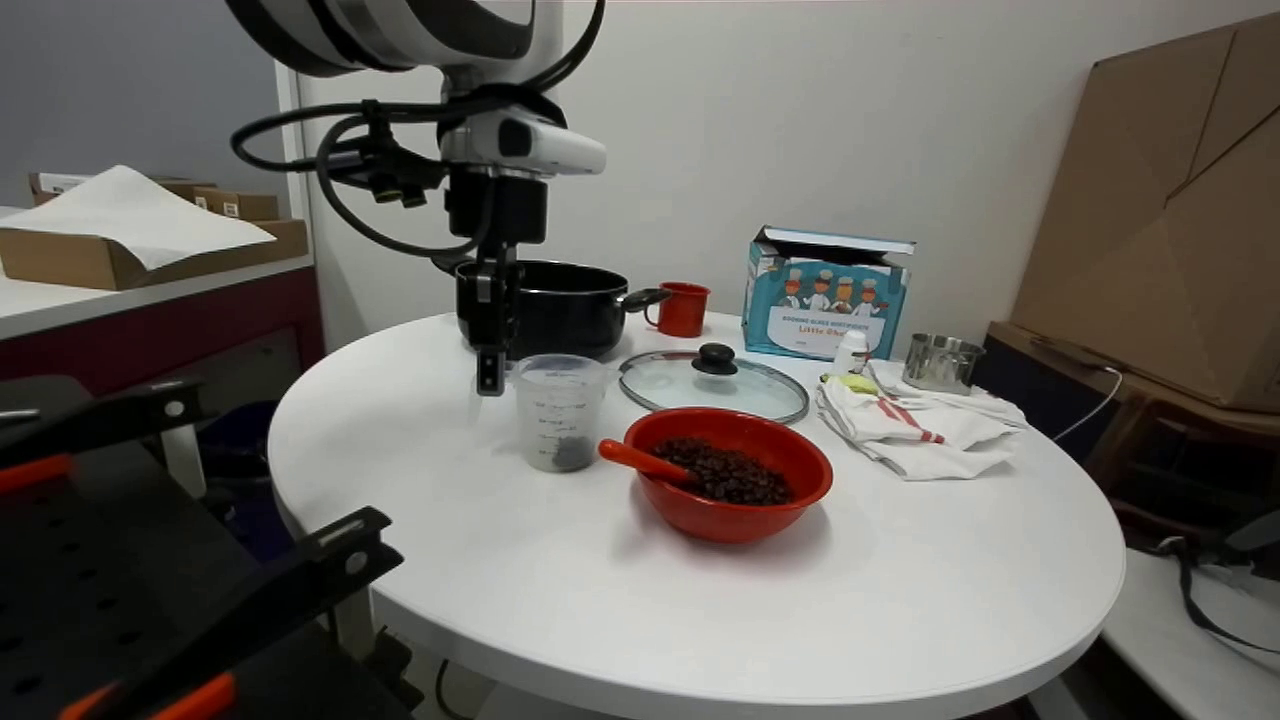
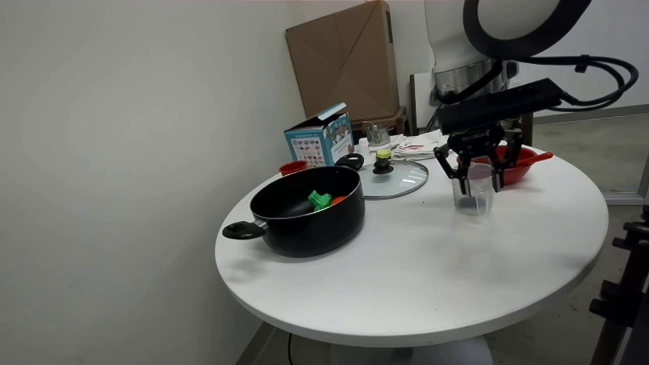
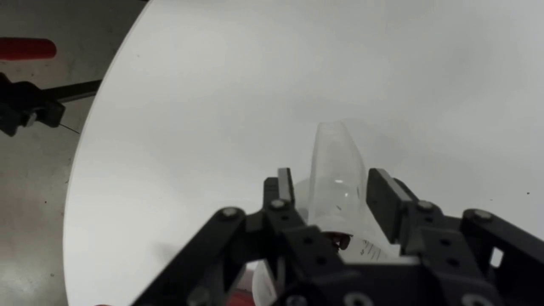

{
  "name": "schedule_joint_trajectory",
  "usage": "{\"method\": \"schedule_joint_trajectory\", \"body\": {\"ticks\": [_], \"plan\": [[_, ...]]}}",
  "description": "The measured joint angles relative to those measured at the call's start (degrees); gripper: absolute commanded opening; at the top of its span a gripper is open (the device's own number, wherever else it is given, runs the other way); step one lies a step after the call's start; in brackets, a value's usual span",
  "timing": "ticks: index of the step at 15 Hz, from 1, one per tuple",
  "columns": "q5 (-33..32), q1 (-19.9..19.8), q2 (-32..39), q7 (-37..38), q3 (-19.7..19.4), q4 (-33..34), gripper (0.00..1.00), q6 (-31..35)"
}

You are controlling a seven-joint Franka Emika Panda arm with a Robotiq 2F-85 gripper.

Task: Pour some contents from the clear jar into the orange bowl

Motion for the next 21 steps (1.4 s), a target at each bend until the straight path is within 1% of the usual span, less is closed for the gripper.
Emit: {"method": "schedule_joint_trajectory", "body": {"ticks": [2, 3, 7, 11, 12, 14, 16, 17, 19, 20, 21], "plan": [[0.0, 0.7, 0.3, 0.6, -0.6, 0.2, 0.95, 0.2], [0.0, 0.8, 0.4, 0.6, -0.8, 0.3, 1.00, 0.3], [0.3, 0.7, -0.8, 0.6, -0.7, 0.4, 1.00, 0.5], [0.9, -0.4, -5.0, -0.8, 0.6, 0.1, 1.00, 0.0], [1.9, -1.5, -6.5, -2.6, 1.7, 0.0, 1.00, -0.8], [6.5, -4.4, -10.0, -9.9, 4.8, -0.2, 1.00, -3.2], [13.2, -8.3, -14.3, -18.6, 9.5, -0.3, 1.00, -7.0], [17.3, -9.0, -16.6, -22.8, 11.0, -0.2, 1.00, -9.5], [25.4, -9.0, -21.5, -31.1, 11.7, 0.5, 1.00, -15.5], [27.8, -9.1, -23.6, -33.9, 11.5, 0.7, 1.00, -18.0], [28.6, -9.4, -25.2, -35.3, 11.3, 0.7, 1.00, -19.4]]}}
